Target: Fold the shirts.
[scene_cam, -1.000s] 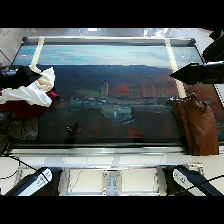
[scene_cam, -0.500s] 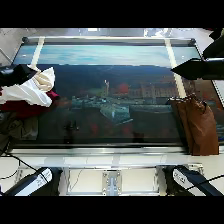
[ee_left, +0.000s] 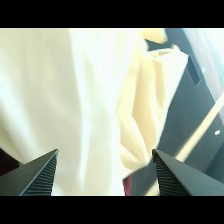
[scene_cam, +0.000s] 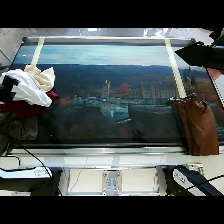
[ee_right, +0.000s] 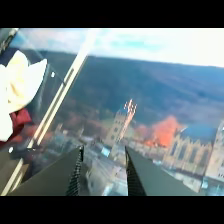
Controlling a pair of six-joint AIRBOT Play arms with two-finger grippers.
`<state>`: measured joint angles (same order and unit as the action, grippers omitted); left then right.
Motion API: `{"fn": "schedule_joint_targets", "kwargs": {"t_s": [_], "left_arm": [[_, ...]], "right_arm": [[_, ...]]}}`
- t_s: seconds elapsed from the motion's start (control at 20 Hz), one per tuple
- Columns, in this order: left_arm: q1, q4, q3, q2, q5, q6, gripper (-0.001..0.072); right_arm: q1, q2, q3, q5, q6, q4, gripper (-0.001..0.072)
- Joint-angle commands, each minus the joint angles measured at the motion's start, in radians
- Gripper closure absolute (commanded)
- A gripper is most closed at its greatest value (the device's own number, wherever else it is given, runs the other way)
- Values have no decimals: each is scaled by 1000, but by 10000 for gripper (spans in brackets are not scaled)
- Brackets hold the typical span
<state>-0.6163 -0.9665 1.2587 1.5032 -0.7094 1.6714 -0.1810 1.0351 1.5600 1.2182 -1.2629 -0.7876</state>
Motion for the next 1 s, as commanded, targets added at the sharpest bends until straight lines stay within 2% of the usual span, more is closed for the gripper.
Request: {"fn": "schedule_joint_targets", "kwargs": {"t_s": [0.0,0.2,0.25,0.3,0.35,0.4,0.55,0.6,0.8,0.85,0.95], "left_arm": [[-45,118,1,126,78,29,-8],[-26,349,5,203,180,-145,1],[-25,389,5,217,184,-170,27],[-26,412,5,229,192,-174,157],[-26,419,5,233,208,-174,467],[-26,423,6,230,220,-180,679],[-31,454,23,180,141,-189,695],[-31,489,23,138,98,-218,695],[-5,669,23,-144,-148,-473,695],[13,681,23,-225,-220,-510,695],[75,679,23,-380,-373,-523,695]], "right_arm": [[1,0,1,-61,-5,3,388],[1,0,1,-88,-11,16,388],[1,0,1,-94,-11,17,389],[1,0,1,-98,-11,18,389],[1,0,1,-105,-11,21,389],[1,0,1,-114,-11,33,390],[1,-1,2,-123,-11,63,390],[1,-1,2,-123,-11,67,391],[1,-5,4,-142,-11,139,391],[1,-7,17,-146,-11,175,392],[1,-7,67,-145,-10,212,392]]}}
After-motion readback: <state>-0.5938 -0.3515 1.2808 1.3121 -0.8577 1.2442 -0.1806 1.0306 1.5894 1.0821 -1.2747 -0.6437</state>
